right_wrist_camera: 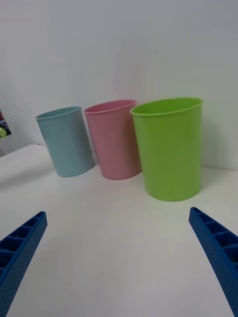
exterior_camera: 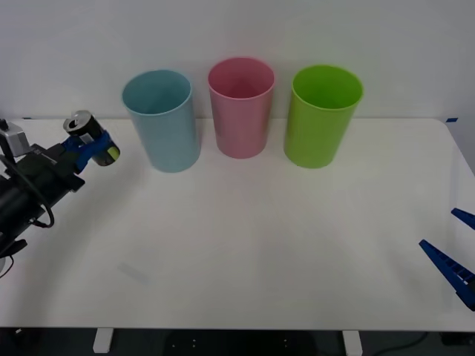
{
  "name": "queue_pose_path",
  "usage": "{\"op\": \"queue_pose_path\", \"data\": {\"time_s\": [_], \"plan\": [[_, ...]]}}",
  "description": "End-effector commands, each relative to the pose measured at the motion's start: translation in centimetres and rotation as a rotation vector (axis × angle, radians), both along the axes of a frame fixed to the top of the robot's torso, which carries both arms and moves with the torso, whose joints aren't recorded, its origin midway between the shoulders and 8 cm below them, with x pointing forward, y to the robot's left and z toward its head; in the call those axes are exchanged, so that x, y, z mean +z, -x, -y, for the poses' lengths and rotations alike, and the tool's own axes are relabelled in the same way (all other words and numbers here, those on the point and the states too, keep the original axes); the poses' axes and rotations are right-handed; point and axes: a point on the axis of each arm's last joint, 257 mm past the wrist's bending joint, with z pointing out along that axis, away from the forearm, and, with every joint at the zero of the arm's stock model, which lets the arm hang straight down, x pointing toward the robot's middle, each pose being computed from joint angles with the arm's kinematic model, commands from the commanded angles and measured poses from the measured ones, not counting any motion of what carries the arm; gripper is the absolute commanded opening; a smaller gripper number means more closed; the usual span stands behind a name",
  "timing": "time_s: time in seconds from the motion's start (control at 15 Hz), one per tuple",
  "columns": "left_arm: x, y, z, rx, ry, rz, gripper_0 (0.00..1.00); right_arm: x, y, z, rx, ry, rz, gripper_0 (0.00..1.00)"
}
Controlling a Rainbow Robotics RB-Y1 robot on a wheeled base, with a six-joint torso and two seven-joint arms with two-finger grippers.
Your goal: Grasp the object on the table and drop it into the matching bin: aluminum can to the light blue bin, PET bottle to the pink bin.
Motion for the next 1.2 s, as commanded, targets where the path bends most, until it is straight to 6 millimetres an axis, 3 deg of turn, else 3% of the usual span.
{"op": "queue_pose_path", "data": {"time_s": [0.07,0.4,0.73,0.93,1.2], "plan": [[2.3,0.5,-0.1,-0.018,0.018,0.036,0.00,0.0,0.0,0.0,0.000,0.000,0.000,1.00],[6.6,-0.3,-0.3,-0.017,0.051,0.098,0.00,0.0,0.0,0.0,0.000,0.000,0.000,1.00],[10.4,-2.7,0.3,-0.015,0.055,0.101,0.00,0.0,0.0,0.0,0.000,0.000,0.000,1.00],[11.2,-4.4,0.9,0.005,0.028,0.084,0.00,0.0,0.0,0.0,0.000,0.000,0.000,1.00],[9.8,-8.4,2.1,0.016,-0.069,0.043,0.00,0.0,0.0,0.0,0.000,0.000,0.000,1.00]]}}
